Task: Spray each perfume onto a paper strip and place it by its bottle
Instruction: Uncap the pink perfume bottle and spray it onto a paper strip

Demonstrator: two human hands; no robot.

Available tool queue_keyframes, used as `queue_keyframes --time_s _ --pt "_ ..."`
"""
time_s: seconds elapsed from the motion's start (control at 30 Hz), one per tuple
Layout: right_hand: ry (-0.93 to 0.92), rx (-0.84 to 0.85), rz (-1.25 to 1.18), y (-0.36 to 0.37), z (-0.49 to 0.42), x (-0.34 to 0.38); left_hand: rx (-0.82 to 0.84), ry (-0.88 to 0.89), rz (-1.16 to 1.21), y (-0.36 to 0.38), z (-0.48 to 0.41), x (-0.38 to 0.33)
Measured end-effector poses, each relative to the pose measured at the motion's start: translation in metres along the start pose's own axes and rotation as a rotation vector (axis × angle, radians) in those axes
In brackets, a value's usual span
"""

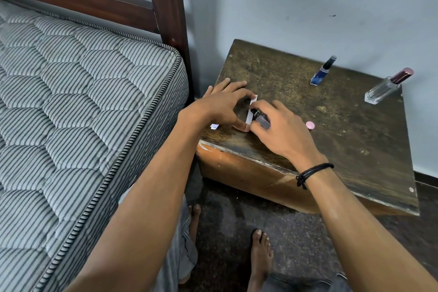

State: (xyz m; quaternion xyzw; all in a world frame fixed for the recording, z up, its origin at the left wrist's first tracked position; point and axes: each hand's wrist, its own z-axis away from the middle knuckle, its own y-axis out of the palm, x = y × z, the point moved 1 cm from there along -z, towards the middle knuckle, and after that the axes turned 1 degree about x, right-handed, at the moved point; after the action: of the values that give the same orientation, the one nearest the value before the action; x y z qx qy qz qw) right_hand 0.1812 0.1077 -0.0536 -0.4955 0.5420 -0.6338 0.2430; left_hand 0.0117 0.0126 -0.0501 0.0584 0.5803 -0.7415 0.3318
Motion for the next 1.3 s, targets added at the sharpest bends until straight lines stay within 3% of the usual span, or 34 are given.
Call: queue_keyframes --time_s 1.3 --pt "-0.007 -0.018 0.019 0.0019 -0.0026 0.0024 0.006 0.014 0.018 0.0007 -0.0012 0.0020"
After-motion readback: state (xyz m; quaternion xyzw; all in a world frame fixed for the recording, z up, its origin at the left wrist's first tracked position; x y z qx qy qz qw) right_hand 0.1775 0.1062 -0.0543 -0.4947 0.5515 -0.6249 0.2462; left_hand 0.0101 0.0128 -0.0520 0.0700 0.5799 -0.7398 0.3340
